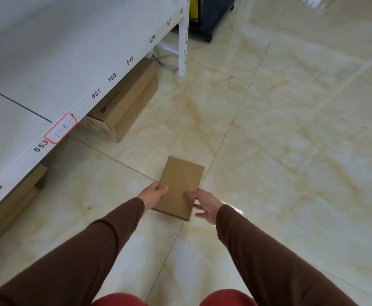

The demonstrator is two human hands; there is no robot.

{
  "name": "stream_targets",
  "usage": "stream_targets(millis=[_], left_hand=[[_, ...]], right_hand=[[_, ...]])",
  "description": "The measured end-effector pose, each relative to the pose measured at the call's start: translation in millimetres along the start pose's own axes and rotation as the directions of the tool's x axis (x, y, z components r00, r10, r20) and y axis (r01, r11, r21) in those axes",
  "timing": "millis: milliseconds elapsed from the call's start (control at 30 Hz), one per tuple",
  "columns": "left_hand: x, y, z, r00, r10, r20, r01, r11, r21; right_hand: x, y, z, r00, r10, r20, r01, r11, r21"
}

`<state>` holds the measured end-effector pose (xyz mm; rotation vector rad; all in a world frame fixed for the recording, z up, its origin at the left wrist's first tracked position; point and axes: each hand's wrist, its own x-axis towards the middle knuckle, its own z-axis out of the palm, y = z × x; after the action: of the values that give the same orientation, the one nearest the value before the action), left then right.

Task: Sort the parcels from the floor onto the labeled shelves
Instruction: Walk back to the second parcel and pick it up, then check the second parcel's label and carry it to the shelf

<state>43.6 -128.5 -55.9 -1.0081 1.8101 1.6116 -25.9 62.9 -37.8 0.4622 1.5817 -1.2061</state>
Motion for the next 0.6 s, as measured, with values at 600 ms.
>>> stream_targets(millis=[600], left_hand=[[-417, 370, -9, 0.909, 0.412, -0.060, -0.416, 0.890, -0.190]], right_hand=[[-503, -245, -62, 0.761, -0.607, -0.230, 0.629, 0.777, 0.034]])
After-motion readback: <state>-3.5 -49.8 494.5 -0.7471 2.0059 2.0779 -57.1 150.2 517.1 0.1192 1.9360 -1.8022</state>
